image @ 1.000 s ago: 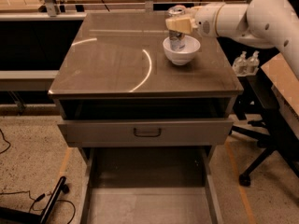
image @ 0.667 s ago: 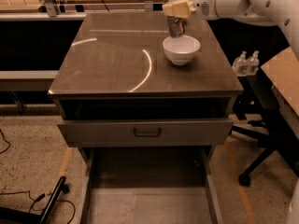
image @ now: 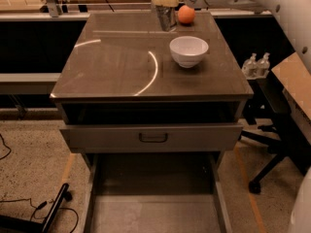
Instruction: Pick redbull can from white bowl and place on counter
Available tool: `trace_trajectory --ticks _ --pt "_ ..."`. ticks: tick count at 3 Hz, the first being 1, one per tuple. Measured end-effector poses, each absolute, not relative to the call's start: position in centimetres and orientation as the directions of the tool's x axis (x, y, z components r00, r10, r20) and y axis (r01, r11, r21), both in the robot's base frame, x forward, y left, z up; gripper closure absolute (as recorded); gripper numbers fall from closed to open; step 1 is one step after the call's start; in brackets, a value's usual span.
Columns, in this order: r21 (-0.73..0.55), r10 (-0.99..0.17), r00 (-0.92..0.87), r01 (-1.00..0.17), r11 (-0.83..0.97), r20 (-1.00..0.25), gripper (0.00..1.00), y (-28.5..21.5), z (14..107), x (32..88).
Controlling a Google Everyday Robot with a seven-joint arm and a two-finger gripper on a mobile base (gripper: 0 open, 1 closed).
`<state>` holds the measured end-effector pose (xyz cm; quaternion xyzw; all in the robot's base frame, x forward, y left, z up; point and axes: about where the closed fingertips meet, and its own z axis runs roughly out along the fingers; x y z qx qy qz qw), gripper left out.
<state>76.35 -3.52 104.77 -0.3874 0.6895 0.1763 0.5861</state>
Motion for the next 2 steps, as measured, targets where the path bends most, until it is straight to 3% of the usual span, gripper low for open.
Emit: trace_trajectory --ticks 2 --pt "-0.123 -0.253 -0.074 -0.723 0.680 -0.965 1.00 2.5 101.4 78.6"
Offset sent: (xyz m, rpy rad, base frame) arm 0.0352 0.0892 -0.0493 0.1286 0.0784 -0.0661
